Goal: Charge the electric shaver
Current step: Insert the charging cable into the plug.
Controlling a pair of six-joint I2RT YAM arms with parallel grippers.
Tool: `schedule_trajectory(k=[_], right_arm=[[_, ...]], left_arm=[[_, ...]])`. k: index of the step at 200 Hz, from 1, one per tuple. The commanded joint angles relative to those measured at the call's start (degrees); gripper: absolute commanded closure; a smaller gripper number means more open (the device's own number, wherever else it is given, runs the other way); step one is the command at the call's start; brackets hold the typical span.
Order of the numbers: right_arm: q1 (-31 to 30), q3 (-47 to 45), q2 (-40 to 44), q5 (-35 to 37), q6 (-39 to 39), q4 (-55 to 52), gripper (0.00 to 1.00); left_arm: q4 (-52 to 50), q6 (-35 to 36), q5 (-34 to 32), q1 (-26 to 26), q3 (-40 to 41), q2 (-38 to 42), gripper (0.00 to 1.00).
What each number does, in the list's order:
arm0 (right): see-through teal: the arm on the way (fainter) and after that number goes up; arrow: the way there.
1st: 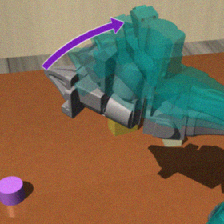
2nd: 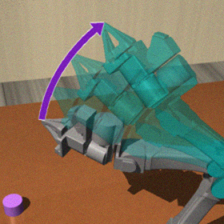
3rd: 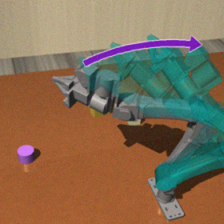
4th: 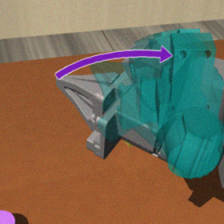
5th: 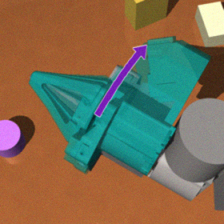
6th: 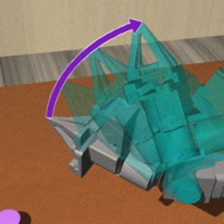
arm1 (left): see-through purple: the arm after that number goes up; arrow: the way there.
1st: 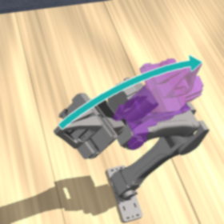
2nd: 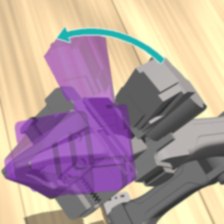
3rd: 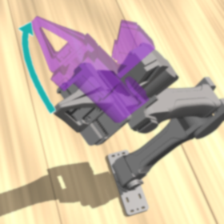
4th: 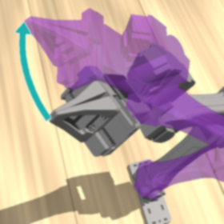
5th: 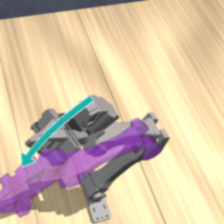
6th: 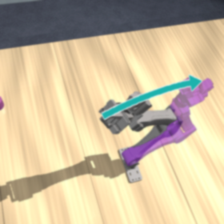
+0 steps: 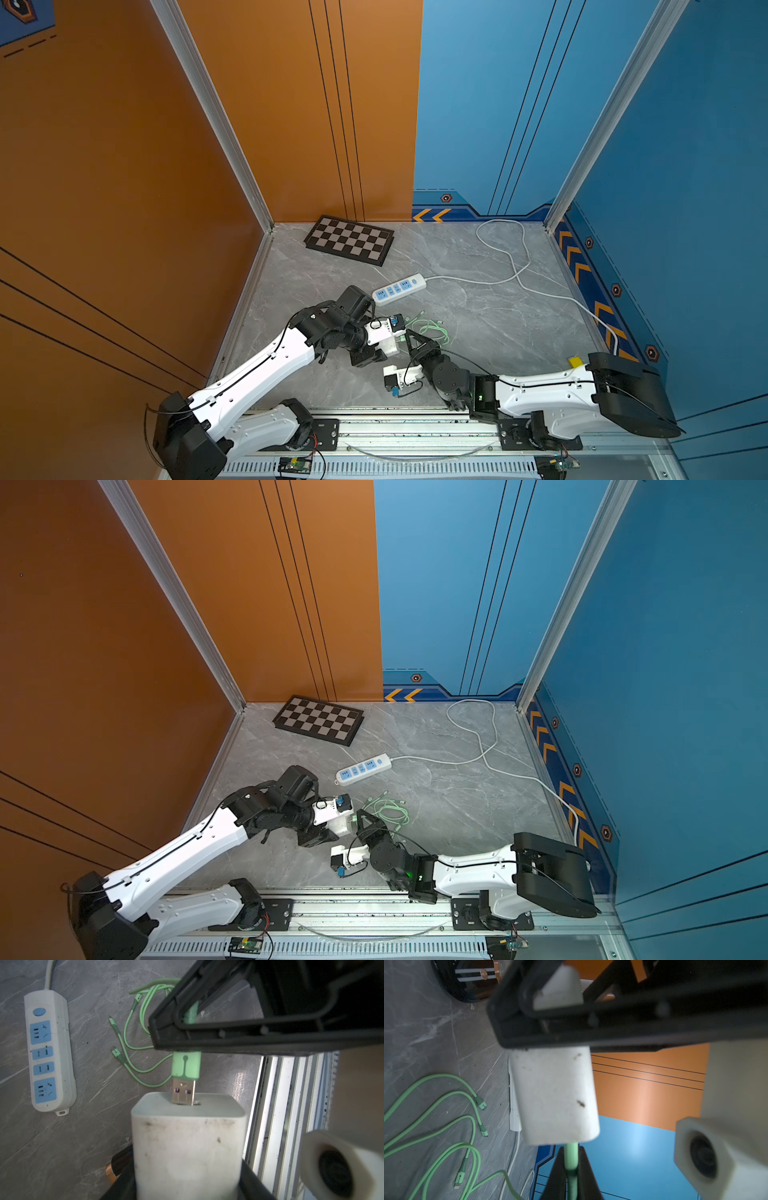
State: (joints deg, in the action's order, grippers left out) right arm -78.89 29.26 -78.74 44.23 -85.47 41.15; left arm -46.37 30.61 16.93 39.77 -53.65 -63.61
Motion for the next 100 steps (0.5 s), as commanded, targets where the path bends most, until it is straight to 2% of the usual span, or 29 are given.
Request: schedule_trajectory(k=[1, 100], right_arm=[[-1.23, -1.08, 1.13, -0.21, 1.45, 0.16, 1.00], [-2.34, 0.53, -2.70, -1.16, 0.09, 3.92, 1.00]], left_arm=[[2.09, 0.77, 2.51, -0.22, -0.82, 1.48, 1.00], [2.07, 0.35, 5.13, 0.24, -1.26, 1.17, 1.00]])
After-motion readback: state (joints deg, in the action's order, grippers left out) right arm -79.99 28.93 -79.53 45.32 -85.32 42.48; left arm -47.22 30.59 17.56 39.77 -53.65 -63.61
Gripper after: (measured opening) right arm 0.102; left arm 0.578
